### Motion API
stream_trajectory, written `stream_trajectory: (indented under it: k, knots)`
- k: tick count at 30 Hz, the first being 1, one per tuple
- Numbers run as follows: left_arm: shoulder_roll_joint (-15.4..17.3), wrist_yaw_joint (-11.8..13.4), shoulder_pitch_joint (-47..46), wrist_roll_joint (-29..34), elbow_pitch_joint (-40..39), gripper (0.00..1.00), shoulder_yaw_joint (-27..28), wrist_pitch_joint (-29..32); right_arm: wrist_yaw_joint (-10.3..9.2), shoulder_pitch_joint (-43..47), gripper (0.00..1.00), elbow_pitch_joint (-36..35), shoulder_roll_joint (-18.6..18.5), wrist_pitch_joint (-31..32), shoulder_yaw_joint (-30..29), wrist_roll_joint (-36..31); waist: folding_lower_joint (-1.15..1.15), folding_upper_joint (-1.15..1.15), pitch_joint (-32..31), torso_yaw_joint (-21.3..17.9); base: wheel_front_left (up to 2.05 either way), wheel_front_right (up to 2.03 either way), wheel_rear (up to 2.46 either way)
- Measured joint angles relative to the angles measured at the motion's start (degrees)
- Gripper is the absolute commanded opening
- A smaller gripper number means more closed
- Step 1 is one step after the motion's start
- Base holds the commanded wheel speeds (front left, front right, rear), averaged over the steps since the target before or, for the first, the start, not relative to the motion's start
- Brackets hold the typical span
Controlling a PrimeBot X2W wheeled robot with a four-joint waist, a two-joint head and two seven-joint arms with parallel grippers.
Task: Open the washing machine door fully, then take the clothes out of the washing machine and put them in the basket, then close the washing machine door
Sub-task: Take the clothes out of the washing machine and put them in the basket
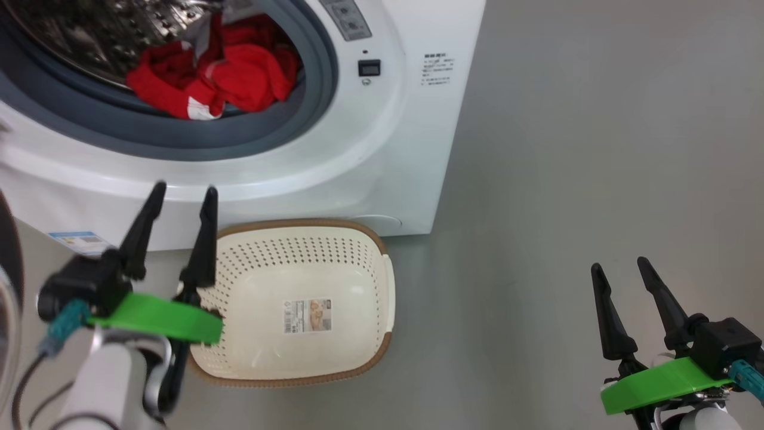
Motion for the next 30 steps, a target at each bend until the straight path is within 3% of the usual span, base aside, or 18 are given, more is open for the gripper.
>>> stream_trajectory:
  k: [18, 30]
  knots:
    - [6.25, -0.01, -32.40, -3.23, 29.42, 1.00, -7.70, 0.00, 0.00, -5.53, 1.00, -1.54, 0.40, -0.15, 2.77, 2.64, 0.00, 0.00, 10.27, -5.33, 0.00, 0.00, 0.00]
    - [9.46, -0.01, -45.41, -9.40, 43.15, 1.00, -15.68, 1.18, 0.00, -7.86, 1.00, -2.63, 0.41, -0.15, 4.38, 3.72, 0.00, 0.00, 16.39, -8.21, 0.00, 0.00, 0.00]
